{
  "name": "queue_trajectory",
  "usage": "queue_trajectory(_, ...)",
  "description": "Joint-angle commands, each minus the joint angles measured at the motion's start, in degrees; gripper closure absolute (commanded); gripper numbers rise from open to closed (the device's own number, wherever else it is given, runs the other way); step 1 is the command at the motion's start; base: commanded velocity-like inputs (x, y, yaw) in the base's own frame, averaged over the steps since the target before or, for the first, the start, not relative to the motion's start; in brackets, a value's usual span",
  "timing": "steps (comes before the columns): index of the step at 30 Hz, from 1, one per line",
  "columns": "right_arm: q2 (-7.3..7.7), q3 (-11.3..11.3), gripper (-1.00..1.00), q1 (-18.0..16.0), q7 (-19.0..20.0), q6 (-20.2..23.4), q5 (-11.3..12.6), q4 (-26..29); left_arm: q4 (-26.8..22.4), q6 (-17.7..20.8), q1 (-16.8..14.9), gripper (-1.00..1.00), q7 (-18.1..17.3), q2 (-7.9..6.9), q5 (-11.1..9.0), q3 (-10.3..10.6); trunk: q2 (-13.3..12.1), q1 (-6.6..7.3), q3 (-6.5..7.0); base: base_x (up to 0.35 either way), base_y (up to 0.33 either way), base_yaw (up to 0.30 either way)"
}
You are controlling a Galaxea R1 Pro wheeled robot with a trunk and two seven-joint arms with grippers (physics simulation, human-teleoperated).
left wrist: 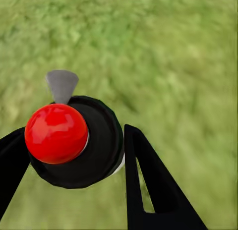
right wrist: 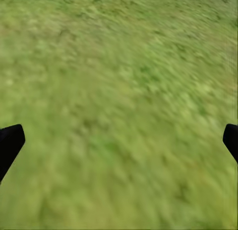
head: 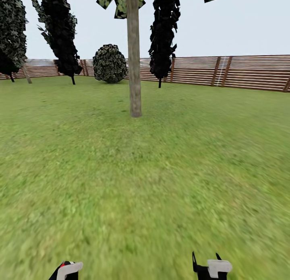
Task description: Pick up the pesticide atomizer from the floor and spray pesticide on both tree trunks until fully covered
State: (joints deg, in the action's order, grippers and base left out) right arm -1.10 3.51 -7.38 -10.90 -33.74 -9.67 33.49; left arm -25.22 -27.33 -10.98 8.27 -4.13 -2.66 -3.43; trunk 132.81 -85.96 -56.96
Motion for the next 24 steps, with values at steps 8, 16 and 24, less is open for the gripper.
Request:
queue_trajectory(8,0.13,0.0,-1.0,0.0,0.1,0.1,0.0,0.0,0.0,0.0,0.0,1.0,0.1,-0.01,0.0,0.0,0.0,0.0,0.0,0.338,0.0,0.0)
queue_trajectory(16,0.09,0.0,-1.0,0.0,0.1,0.2,-0.1,-0.1,0.0,0.0,0.0,1.0,0.0,-0.02,0.0,0.0,0.0,0.0,0.0,0.338,0.0,0.0)
queue_trajectory(24,-0.01,0.0,-1.0,0.0,0.0,0.1,0.0,-2.2,0.0,0.0,0.0,1.0,0.0,-0.01,0.0,0.0,0.0,0.0,0.0,0.338,0.0,0.0)
